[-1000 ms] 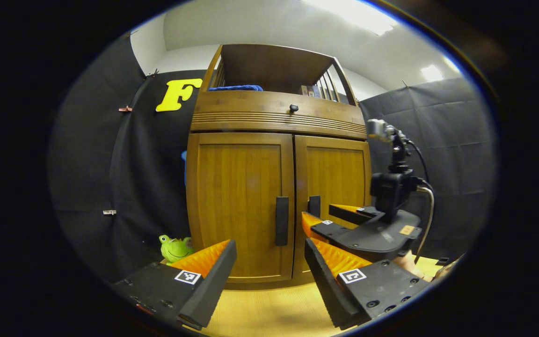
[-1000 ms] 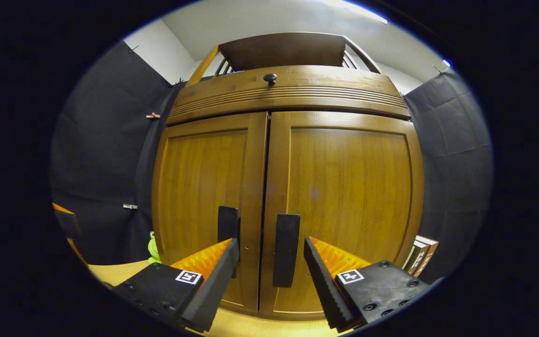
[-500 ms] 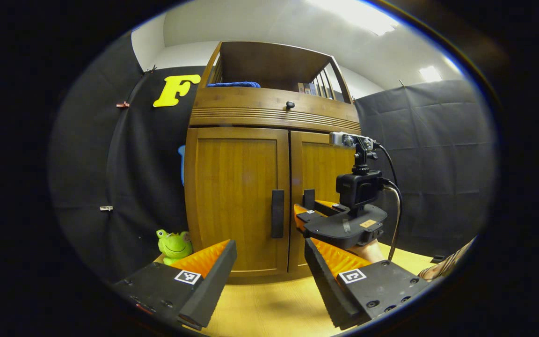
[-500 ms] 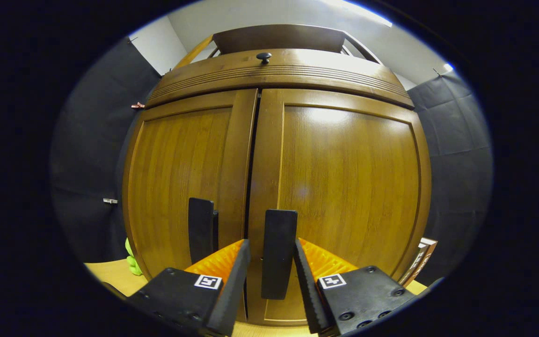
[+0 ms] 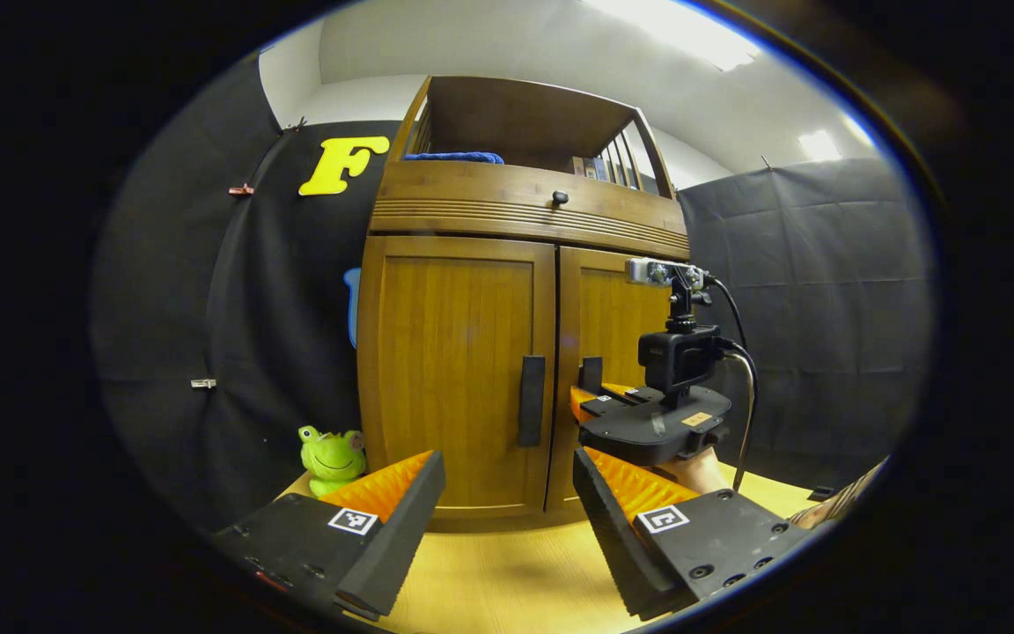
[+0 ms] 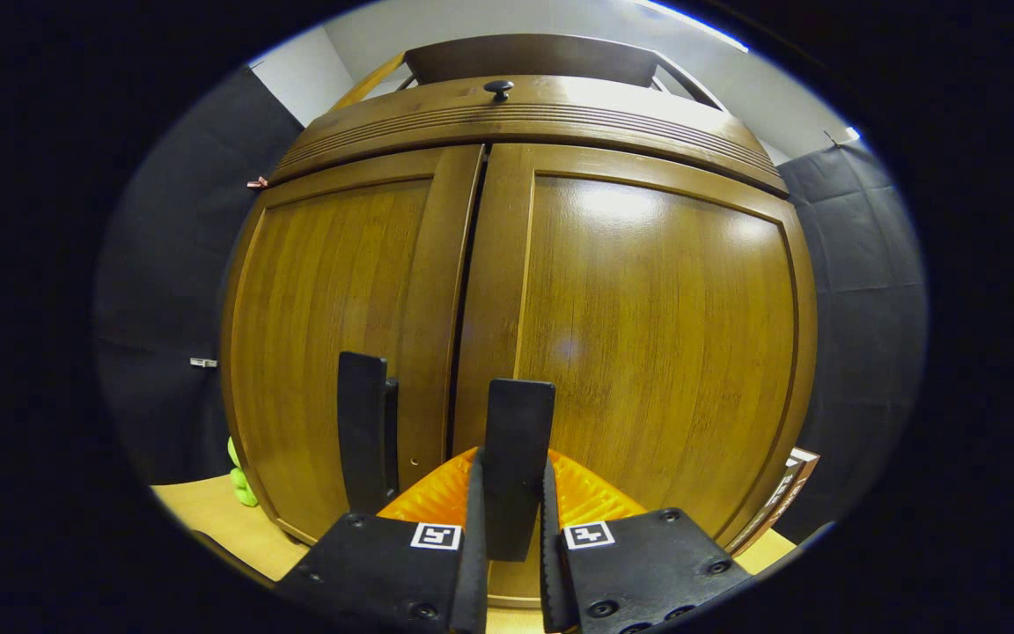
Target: Open the right door of the double-door shoe cabinet with the right hand, and open the left door with the left hand.
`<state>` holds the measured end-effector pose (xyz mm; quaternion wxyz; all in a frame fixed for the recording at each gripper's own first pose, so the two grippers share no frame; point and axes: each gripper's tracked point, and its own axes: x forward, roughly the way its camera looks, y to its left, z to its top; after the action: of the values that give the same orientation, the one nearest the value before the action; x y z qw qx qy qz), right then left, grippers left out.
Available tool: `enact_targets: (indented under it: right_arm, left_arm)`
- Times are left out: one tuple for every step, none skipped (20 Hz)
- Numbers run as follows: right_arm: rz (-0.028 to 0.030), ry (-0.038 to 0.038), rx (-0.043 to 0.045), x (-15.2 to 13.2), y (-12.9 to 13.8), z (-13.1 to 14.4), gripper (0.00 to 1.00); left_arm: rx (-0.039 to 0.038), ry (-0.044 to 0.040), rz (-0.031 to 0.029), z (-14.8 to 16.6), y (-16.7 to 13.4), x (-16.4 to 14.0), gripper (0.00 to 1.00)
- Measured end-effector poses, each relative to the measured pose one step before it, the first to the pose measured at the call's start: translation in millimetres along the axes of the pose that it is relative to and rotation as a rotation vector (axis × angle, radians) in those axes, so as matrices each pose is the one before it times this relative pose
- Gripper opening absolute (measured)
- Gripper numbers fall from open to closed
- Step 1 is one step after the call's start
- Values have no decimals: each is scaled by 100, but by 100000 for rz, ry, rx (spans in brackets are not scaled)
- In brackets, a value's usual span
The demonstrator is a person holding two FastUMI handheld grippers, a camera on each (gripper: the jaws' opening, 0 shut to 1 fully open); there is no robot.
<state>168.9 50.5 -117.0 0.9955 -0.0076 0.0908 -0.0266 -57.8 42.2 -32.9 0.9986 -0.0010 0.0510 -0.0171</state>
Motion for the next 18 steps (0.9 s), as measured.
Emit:
enact_targets:
  right_arm:
    - [1060,252,323,-278,63,-33,28]
    - [862,162,-28,-456,-43,32,24]
    - [818,-54,-41,-652,-78,66,28]
    - [799,190,23,-507,45,13,28]
    - [910,-69,225,-601,36,41,28]
    - [1103,-205,554,-508,-38,53,28]
    - [1232,-215,1114,-495,-27,33,28]
    - [1316,-83,1063,-585,29,173,28]
    - [1053,151,696,-746,-74,-29,28]
    - [813,214,34,-712,-97,28,28]
    - [733,16,-349,-735,-59,154,28]
    - [616,-150,-258,-858,-174,149,28]
    - [654,-70,-251,-787,-175,-196,28]
    - [845,-4,171,-762,-129,74,28]
    - [962,-38,514,-848,-99,136,24]
    - [1063,3,386,-709,-194,72,28]
    - [872,99,213,-648,-170,126,28]
    - [644,112,-147,-664,-274,64,28]
  left_arm:
    - [-89,234,-362,-57,-157,-28,91]
    - [-209,51,-282,61,-132,4,91]
    - [-291,44,-65,-87,-23,-137,91]
    - [-251,206,-13,-25,-112,-83,91]
    - [-75,277,98,-92,-130,-133,91]
    - [164,38,149,-29,-69,-143,92]
    - [223,-265,236,-35,-117,-166,92]
    - [256,-317,26,94,-242,-123,91]
    - [133,-338,-157,-11,-215,-42,92]
    - [120,-257,-582,83,-372,-30,92]
    - [74,-20,-974,-137,-317,-3,92]
    - [-80,60,-1122,-62,-445,128,93]
    - [-142,85,-956,-156,-318,116,93]
    - [-34,-47,-795,7,-403,160,94]
    - [126,50,-901,-133,-388,230,94]
    - [177,54,-1082,-18,-501,225,92]
    - [77,103,-1134,-188,-468,217,94]
    - [30,119,-1045,-36,-406,303,94]
